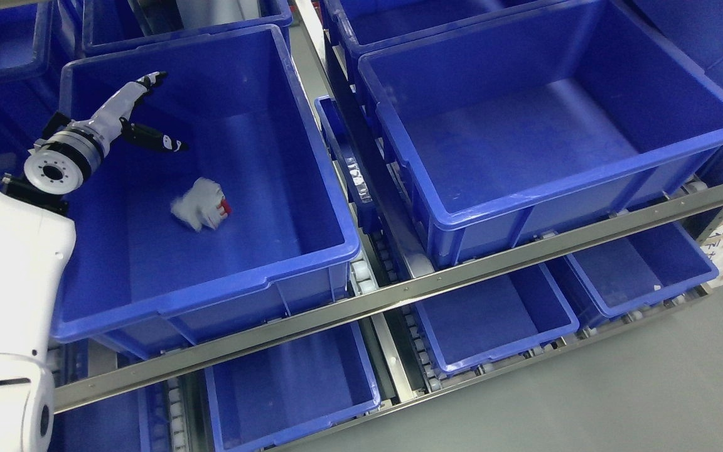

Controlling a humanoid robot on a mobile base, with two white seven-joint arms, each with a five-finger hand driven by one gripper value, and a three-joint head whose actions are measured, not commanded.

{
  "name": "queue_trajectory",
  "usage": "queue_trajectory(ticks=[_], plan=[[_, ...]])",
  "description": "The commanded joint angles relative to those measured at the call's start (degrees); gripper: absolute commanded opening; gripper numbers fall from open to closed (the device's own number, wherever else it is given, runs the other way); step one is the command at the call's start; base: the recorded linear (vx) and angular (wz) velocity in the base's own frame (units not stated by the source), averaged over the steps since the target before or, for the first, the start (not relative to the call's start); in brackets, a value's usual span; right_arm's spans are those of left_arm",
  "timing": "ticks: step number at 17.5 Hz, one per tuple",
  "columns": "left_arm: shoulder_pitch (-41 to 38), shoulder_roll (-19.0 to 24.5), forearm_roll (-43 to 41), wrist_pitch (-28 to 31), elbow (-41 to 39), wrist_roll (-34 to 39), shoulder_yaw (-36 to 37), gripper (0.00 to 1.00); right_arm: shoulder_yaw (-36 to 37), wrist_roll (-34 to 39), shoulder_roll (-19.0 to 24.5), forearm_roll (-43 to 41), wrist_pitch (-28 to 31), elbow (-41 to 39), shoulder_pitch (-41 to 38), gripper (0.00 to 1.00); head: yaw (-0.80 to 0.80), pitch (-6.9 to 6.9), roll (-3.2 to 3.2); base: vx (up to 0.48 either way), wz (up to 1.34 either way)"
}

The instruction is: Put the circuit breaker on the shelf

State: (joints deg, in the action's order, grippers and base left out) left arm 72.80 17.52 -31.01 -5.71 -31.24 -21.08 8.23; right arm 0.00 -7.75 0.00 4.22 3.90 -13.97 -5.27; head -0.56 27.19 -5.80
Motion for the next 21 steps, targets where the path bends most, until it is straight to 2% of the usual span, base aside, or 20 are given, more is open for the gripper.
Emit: queue_trajectory(ticks=[1,2,4,7,9,10,12,13,16,19,21], plan=[[2.0,-1.0,0.7,0.0,1.5,1.9,-1.9,0.99,-1.1,0.0,-1.0,0.0,0.7,0.0,0.0,1.00,0.00,0.00,0.00,0.000,0.00],[3.8,-1.4,1.0,0.0,1.2,3.3,-4.8,0.99,-1.1,0.0,-1.0,0.0,0.7,0.0,0.0,1.00,0.00,0.00,0.00,0.000,0.00],[5.9,-5.0,2.1,0.0,-0.9,5.9,-12.9,1.00,-1.1,-0.1,-1.0,0.0,0.7,0.0,0.0,1.00,0.00,0.00,0.00,0.000,0.00],[5.6,-12.0,5.1,-0.2,-8.9,11.3,-28.1,1.00,-1.1,0.0,-1.0,0.0,0.7,0.0,0.0,1.00,0.00,0.00,0.00,0.003,0.01],[5.2,-16.5,7.2,-0.2,-13.7,15.7,-34.6,1.00,-1.1,0.0,-1.0,0.0,0.7,0.0,0.0,1.00,0.00,0.00,0.00,0.003,0.01],[4.6,-16.5,7.3,0.1,-17.5,17.6,-36.4,1.00,-1.1,-0.1,-1.0,0.0,0.7,0.0,0.0,1.00,0.00,0.00,0.00,0.000,-0.03],[0.5,-16.5,7.5,2.3,-28.5,19.1,-36.7,1.00,-1.1,0.0,-1.0,0.0,0.7,0.0,0.0,1.00,0.00,0.00,0.00,-0.029,-0.04],[-2.3,-16.5,8.8,5.5,-34.4,19.1,-35.7,1.00,-1.1,0.0,-1.0,0.0,0.7,0.0,0.0,1.00,0.00,0.00,0.00,-0.105,-0.02],[-11.0,-16.5,13.4,11.0,-46.0,19.3,-28.7,1.00,-1.1,0.0,-1.0,-0.1,0.7,0.0,0.0,1.00,0.00,0.00,0.00,-0.161,-0.03],[-19.3,-16.5,13.5,11.4,-54.2,19.5,-23.8,1.00,-1.1,-0.1,-1.0,0.0,0.7,0.0,0.0,1.00,0.00,0.00,0.00,-0.241,-0.07],[-23.2,-16.5,13.5,11.3,-56.6,19.6,-22.2,1.00,-1.1,-0.1,-1.0,0.0,0.7,0.0,0.0,1.00,0.00,0.00,0.00,-0.272,-0.15]])
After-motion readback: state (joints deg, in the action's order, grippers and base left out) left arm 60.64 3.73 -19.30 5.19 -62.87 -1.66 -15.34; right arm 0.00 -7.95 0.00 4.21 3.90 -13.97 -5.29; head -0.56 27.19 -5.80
